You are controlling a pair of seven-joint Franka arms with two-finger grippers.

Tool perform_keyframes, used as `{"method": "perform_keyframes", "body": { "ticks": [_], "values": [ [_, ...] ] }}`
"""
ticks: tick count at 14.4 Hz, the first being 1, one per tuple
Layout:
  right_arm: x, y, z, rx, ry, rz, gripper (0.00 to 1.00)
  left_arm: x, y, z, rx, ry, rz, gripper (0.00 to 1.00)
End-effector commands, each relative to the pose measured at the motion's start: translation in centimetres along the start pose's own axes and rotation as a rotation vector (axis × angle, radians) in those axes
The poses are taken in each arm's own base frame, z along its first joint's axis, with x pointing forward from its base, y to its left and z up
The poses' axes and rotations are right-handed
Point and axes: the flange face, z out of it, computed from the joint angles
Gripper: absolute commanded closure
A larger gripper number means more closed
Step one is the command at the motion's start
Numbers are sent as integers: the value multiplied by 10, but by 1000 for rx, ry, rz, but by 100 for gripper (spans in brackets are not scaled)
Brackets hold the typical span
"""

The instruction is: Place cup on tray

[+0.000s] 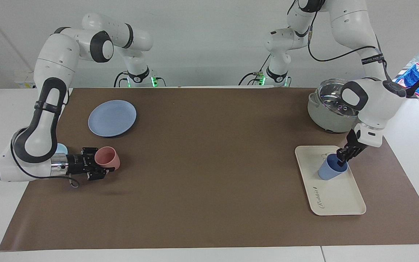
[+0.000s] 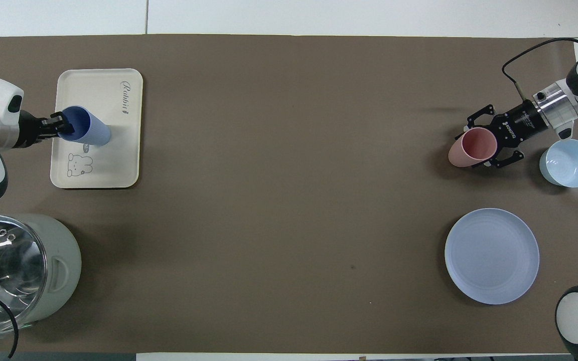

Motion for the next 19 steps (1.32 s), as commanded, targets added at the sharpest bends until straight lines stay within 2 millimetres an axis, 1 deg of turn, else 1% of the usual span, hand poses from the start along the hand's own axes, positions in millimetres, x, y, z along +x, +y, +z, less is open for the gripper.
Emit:
{"method": "perform_keyframes", "body": {
  "ticks": [1, 3, 4, 5, 6, 7, 8, 10, 11, 13, 15, 16, 17, 19],
  "values": [
    [9, 6, 8, 0, 10, -27, 100, 4, 6, -24, 4, -6, 28, 0],
    [11, 9, 12, -1, 6, -54, 100, 19, 20, -62, 15, -76, 65, 0],
    [11, 9, 11, 0, 7, -60, 26, 25, 27, -84, 52, -110, 107, 0],
    [10, 9, 8, 3, 10, -61, 0, 27, 33, -102, 87, -147, 151, 0],
    [10, 9, 9, 3, 11, -61, 0, 23, 39, -118, 99, -177, 184, 0],
    [10, 9, 8, 2, 12, -61, 0, 14, 51, -133, 94, -188, 228, 0],
    [9, 10, 3, 1, 20, -62, 0, 7, 57, -146, 92, -194, 260, 0],
    [12, 19, -6, -4, 34, -53, 0, -5, 65, -171, 92, -223, 306, 0],
    [15, 23, -9, -6, 39, -49, 0, -10, 66, -182, 93, -234, 327, 0],
    [17, 31, -19, -19, 59, -51, 0, -21, 72, -215, 89, -256, 383, 0],
    [18, 42, -36, -29, 91, -110, 0, -40, 100, -244, 87, -294, 441, 0],
    [17, 50, -48, -37, 117, -134, 0, -50, 111, -258, 84, -274, 459, 0],
    [9, 58, -65, -28, 146, -167, 0, -56, 114, -257, 84, -272, 462, 0],
    [-13, 60, -91, -40, 209, -215, 0, -60, 119, -261, 85, -266, 469, 0]
  ]
}}
